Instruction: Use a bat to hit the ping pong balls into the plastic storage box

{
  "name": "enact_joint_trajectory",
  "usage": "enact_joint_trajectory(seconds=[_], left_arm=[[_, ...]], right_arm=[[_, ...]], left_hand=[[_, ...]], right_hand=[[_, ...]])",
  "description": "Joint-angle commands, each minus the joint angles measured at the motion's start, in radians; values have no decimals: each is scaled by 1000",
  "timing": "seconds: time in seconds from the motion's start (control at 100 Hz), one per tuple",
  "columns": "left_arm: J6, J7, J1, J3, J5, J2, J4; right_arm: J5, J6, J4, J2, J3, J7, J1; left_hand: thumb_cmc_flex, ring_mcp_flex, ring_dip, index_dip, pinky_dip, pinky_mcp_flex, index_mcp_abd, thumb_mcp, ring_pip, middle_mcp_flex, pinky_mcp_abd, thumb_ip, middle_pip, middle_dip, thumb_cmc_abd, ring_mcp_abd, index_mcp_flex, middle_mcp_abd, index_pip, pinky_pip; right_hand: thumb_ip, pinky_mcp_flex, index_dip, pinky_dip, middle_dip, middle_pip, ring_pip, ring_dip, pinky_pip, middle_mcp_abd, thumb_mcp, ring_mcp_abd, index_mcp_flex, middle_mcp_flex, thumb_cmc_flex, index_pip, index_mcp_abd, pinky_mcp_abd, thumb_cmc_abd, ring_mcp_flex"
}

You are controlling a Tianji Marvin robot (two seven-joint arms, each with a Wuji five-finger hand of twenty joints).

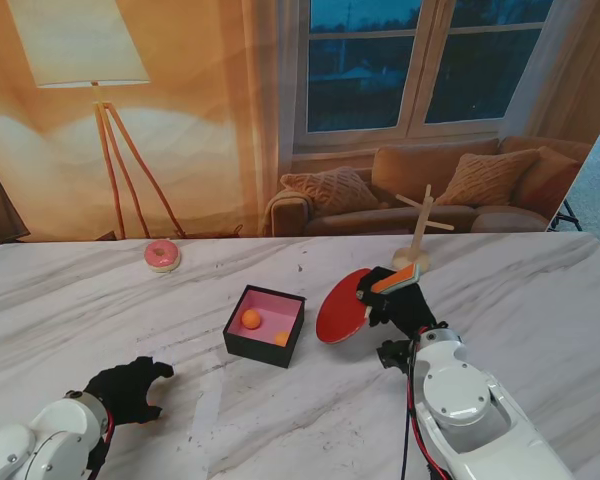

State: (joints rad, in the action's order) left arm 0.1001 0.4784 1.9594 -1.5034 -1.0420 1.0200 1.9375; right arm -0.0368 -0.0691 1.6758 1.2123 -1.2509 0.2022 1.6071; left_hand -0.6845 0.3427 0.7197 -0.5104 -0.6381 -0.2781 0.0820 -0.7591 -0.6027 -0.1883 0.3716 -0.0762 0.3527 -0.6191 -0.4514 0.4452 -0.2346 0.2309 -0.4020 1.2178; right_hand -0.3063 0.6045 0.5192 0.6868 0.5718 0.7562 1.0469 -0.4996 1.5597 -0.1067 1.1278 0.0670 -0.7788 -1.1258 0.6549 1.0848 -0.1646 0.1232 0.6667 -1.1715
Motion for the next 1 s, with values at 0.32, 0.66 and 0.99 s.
enact_joint_trajectory(seconds=[0.32,0.66,0.99], left_arm=[[17,-59,44,17,-14,9,-32],[56,-95,49,32,-32,13,-46],[77,-134,48,42,-58,18,-53]], right_arm=[[-4,-13,8,3,5,-11,1],[-1,-20,8,2,8,-17,-2],[0,-25,13,3,9,-14,1]], left_hand=[[0,162,72,-49,-8,-181,12,-151,-156,20,-90,0,148,-109,-90,32,14,43,-118,117],[-96,285,118,-157,108,-377,56,-270,-259,-29,-216,-8,275,-184,-127,-18,-18,38,-335,191],[-204,386,142,-223,155,-470,83,-318,-297,-211,-263,-54,393,-244,-150,-41,-188,28,-500,242]], right_hand=[[22,-10,14,9,14,18,-30,-14,-7,68,34,-57,-51,-28,54,21,-12,-39,-40,32],[22,-10,14,9,14,19,-30,-14,-7,67,35,-58,-52,-28,54,21,-12,-40,-40,32],[22,-10,13,9,14,19,-29,-14,-7,67,35,-57,-52,-28,53,21,-12,-40,-39,32]])
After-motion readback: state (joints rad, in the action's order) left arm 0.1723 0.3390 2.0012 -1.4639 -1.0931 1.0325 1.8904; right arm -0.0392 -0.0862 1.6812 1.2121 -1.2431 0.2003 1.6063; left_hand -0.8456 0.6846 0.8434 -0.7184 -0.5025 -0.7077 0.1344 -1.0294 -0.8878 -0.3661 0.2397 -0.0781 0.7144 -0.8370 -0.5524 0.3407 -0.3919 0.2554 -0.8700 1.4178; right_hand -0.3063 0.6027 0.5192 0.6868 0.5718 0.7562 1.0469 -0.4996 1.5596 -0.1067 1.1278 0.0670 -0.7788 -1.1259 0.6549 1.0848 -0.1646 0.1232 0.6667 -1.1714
